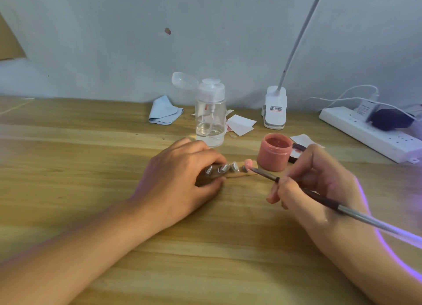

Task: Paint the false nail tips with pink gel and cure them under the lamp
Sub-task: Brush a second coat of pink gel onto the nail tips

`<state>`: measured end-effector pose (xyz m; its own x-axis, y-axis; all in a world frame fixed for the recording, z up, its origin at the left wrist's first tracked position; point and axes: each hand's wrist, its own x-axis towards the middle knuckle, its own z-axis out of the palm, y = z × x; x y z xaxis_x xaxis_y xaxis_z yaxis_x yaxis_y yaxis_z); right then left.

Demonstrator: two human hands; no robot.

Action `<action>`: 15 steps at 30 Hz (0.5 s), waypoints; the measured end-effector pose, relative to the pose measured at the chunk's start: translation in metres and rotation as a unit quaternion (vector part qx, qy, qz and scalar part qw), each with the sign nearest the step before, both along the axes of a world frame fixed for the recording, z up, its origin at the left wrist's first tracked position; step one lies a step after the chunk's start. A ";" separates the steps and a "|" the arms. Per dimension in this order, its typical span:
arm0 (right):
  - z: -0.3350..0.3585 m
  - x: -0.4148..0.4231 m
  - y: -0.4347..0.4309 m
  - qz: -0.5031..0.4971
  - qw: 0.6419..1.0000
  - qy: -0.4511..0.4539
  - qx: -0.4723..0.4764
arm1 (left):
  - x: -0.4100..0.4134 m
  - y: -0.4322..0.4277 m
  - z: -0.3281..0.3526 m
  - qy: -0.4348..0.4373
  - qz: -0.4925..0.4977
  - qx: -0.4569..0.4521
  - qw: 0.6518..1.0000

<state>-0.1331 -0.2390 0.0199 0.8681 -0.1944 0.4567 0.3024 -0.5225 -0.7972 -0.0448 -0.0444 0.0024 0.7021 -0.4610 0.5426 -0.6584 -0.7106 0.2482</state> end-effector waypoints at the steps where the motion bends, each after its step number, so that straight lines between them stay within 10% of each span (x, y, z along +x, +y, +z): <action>1: 0.000 0.000 0.000 -0.003 1.000 0.000 -0.002 | 0.000 0.000 0.000 0.000 0.000 0.001 1.000; 15: -0.005 0.002 -0.004 -0.007 1.000 -0.021 -0.016 | 0.000 0.000 0.000 0.002 0.000 0.004 1.000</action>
